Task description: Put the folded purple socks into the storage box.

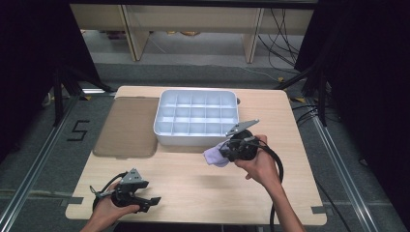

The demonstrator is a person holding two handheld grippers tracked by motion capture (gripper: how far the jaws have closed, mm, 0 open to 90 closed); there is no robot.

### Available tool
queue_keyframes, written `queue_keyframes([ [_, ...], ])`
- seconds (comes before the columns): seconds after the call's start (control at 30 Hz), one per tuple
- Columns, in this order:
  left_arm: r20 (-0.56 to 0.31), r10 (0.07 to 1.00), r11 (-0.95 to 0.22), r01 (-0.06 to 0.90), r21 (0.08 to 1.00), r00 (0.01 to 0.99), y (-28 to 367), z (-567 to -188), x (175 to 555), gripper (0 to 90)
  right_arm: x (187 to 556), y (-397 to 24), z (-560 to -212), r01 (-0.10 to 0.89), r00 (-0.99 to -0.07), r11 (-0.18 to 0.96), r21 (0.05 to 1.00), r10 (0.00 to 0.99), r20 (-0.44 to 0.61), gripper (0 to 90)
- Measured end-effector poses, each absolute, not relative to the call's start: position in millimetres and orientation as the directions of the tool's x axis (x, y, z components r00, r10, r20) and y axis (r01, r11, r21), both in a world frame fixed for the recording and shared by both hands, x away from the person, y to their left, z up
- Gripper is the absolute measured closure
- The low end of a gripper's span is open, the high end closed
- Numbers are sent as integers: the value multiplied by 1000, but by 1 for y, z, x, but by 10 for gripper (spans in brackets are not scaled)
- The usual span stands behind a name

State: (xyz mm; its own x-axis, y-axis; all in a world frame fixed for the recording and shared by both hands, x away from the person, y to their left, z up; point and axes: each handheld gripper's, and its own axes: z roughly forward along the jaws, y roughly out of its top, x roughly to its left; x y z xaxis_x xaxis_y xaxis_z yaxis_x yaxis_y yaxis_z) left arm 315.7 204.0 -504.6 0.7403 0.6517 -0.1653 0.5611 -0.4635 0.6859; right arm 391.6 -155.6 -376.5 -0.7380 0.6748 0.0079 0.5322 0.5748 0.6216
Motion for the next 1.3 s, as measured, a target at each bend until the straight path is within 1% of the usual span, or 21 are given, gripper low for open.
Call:
queue_keyframes([
  [0.4,-165,650,-469,563,680,741,204,-505,316,214,404,-159,-366,524,-738,585,619,674,-13,736],
  [0.5,-167,651,-467,564,682,741,204,-505,316,214,406,-160,-362,541,-725,579,611,688,-10,736],
  [0.53,-166,652,-465,562,684,740,204,-505,316,214,406,-160,-362,553,-721,568,609,693,8,736],
  [0.57,-167,652,-463,563,685,739,204,-505,316,214,407,-161,-361,554,-718,574,603,696,-4,736],
  [0.6,-167,653,-462,563,685,739,204,-505,316,214,408,-162,-361,551,-720,575,604,694,-4,736],
  [0.63,-168,654,-461,564,685,738,204,-505,316,214,412,-163,-361,524,-738,591,614,674,-20,736],
  [0.67,-168,654,-460,564,686,737,204,-505,316,214,411,-163,-359,552,-721,574,605,693,1,737],
  [0.93,-168,654,-461,564,685,738,204,-505,316,214,419,-165,-350,543,-718,586,602,696,-30,736],
  [0.97,-169,655,-459,566,685,737,204,-505,316,214,420,-165,-348,561,-708,577,594,706,-16,736],
  [1.0,-169,654,-459,565,686,737,204,-505,316,214,423,-166,-347,545,-713,587,598,701,-38,736],
  [1.07,-182,663,-437,573,694,726,202,-505,315,214,426,-166,-345,560,-705,583,588,709,-31,736],
  [1.23,-176,665,-441,572,692,726,203,-505,316,214,435,-169,-339,569,-692,579,584,721,-41,736],
  [1.3,-195,670,-426,585,690,717,202,-506,315,214,439,-170,-337,570,-687,573,588,726,-42,736],
])
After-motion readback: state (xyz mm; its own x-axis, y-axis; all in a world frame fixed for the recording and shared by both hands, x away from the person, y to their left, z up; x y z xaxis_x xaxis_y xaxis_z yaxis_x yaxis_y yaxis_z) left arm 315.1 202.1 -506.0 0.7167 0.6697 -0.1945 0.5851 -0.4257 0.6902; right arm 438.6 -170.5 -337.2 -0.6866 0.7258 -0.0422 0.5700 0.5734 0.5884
